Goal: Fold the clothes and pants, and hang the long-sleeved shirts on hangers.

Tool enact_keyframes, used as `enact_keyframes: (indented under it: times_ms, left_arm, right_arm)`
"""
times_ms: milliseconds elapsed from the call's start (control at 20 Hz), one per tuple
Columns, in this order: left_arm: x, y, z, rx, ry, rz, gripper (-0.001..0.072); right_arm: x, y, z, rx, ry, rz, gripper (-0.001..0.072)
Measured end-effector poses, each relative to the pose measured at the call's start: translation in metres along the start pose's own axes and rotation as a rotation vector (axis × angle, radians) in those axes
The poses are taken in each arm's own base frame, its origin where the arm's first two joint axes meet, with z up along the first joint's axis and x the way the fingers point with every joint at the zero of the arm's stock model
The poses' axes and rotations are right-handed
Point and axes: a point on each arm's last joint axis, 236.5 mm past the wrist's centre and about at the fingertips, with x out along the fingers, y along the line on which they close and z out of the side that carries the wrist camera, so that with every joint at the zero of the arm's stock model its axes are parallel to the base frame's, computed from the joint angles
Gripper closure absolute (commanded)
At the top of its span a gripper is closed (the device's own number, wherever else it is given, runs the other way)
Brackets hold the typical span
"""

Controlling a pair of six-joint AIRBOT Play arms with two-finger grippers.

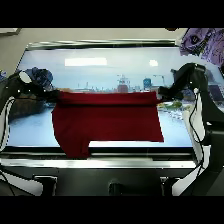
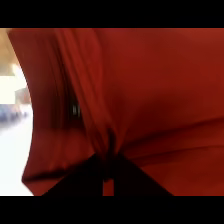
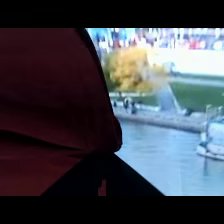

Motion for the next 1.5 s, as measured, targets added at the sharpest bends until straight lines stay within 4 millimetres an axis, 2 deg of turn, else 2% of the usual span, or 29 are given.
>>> enact_keyframes:
  times_ms: [300, 350, 400, 450, 500, 550, 600, 700, 800, 900, 1000, 1050, 1150, 1300, 1400, 1500]
  left_arm:
    - [0.010, 0.002, -0.016, -0.007, 0.064, -0.004, 0.0682]
    - [0.011, 0.002, -0.016, -0.008, 0.068, -0.004, 0.0645]
    - [0.013, 0.002, -0.017, -0.008, 0.071, -0.004, 0.0534]
    - [0.013, 0.003, -0.016, -0.008, 0.068, -0.003, 0.0323]
    - [0.013, 0.004, -0.015, -0.012, 0.064, 0.001, 0.0143]
    - [0.010, 0.005, -0.012, -0.020, 0.055, 0.001, 0.0108]
    - [0.004, 0.006, -0.009, -0.022, 0.039, 0.002, 0.0108]
    - [-0.016, 0.011, -0.004, -0.041, 0.007, 0.003, 0.0109]
    - [-0.042, 0.025, -0.009, -0.074, -0.017, 0.018, 0.0110]
    - [-0.063, 0.045, -0.034, -0.142, -0.021, 0.029, 0.0110]
    - [-0.072, 0.059, -0.081, -0.234, 0.007, 0.017, 0.0109]
    - [-0.073, 0.058, -0.107, -0.286, 0.013, -0.011, 0.0109]
    - [-0.067, 0.049, -0.156, -0.373, 0.023, -0.063, 0.0109]
    - [-0.050, 0.023, -0.217, -0.460, 0.035, -0.144, 0.0109]
    - [-0.038, 0.008, -0.245, -0.502, 0.045, -0.188, 0.0110]
    - [-0.027, -0.005, -0.265, -0.536, 0.063, -0.227, 0.0110]
  right_arm:
    - [0.029, -0.004, -0.037, 0.030, 0.145, 0.007, 0.0683]
    - [0.032, -0.003, -0.040, 0.033, 0.155, 0.014, 0.0674]
    - [0.034, -0.001, -0.042, 0.036, 0.162, 0.024, 0.0611]
    - [0.035, 0.001, -0.043, 0.038, 0.164, 0.035, 0.0474]
    - [0.035, 0.004, -0.044, 0.040, 0.166, 0.048, 0.0322]
    - [0.033, 0.007, -0.044, 0.031, 0.164, 0.059, 0.0236]
    - [0.028, 0.010, -0.045, 0.015, 0.156, 0.070, 0.0219]
    - [0.010, 0.011, -0.045, -0.017, 0.129, 0.084, 0.0237]
    - [-0.016, 0.005, -0.045, -0.026, 0.072, 0.108, 0.0237]
    - [-0.037, -0.009, -0.054, 0.002, 0.030, 0.147, 0.0237]
    - [-0.044, -0.027, -0.076, 0.056, 0.013, 0.196, 0.0236]
    - [-0.044, -0.033, -0.090, 0.083, 0.010, 0.224, 0.0236]
    - [-0.036, -0.041, -0.117, 0.128, 0.003, 0.267, 0.0237]
    - [-0.021, -0.041, -0.144, 0.162, -0.006, 0.300, 0.0237]
    - [-0.014, -0.041, -0.153, 0.175, -0.013, 0.308, 0.0236]
    - [-0.010, -0.040, -0.158, 0.181, -0.018, 0.316, 0.0236]
